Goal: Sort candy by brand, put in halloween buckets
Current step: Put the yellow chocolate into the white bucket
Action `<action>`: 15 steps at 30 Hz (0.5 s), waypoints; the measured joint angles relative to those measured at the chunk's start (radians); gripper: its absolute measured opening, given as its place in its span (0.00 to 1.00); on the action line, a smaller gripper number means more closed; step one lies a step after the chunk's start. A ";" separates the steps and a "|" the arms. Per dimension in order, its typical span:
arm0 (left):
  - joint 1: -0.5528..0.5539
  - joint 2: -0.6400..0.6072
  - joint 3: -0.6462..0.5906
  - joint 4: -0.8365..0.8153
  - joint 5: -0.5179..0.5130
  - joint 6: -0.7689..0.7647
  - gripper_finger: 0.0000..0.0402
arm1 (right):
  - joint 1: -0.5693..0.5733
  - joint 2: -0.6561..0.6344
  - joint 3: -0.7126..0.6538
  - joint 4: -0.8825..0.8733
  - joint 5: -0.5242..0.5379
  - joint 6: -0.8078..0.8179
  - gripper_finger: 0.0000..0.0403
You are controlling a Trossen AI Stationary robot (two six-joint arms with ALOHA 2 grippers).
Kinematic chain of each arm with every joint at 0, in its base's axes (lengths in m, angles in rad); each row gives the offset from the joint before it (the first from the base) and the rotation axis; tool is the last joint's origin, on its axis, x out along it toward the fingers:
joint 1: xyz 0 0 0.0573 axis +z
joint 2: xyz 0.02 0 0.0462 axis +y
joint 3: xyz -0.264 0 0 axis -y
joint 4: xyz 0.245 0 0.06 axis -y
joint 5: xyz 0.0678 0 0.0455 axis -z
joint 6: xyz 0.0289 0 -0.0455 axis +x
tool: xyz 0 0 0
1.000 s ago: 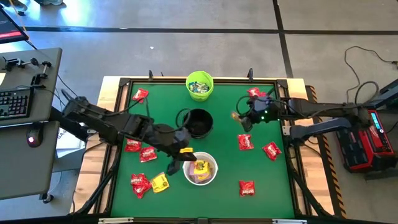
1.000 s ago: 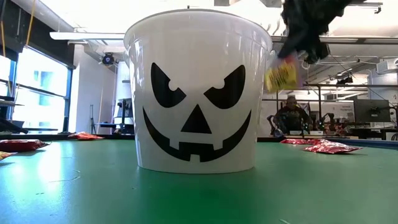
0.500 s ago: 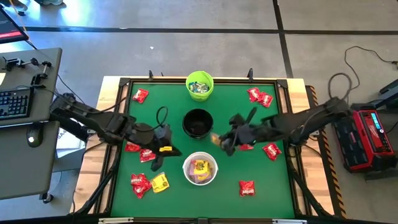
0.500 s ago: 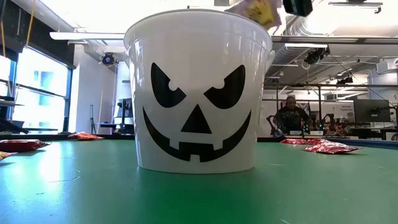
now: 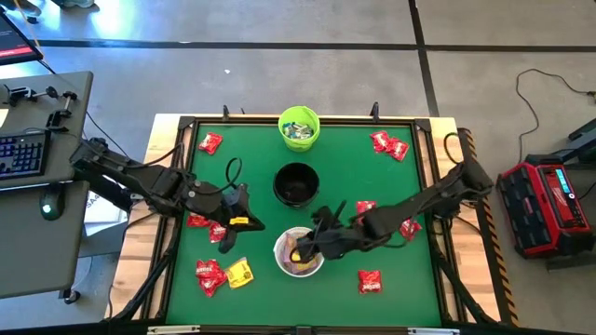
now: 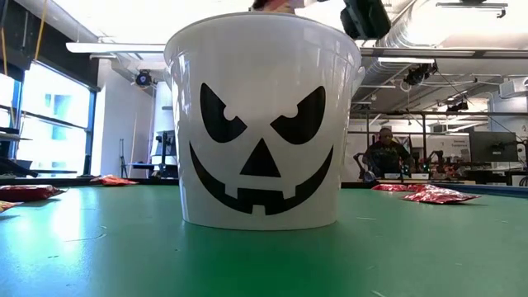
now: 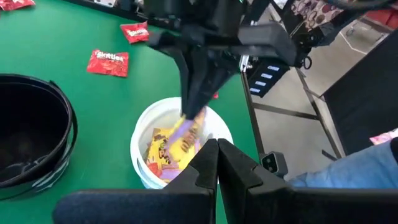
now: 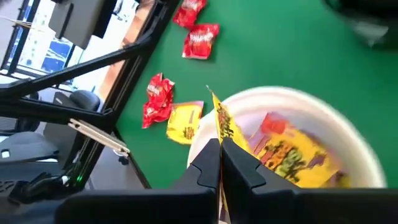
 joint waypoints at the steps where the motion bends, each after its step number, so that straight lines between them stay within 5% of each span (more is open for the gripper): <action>1: -0.003 0.000 0.000 -0.003 0.000 0.003 0.00 | 0.001 0.015 0.005 0.003 -0.002 0.016 0.00; 15: -0.045 0.000 0.000 -0.008 0.028 0.048 0.00 | 0.003 0.107 0.011 0.001 -0.058 0.108 0.00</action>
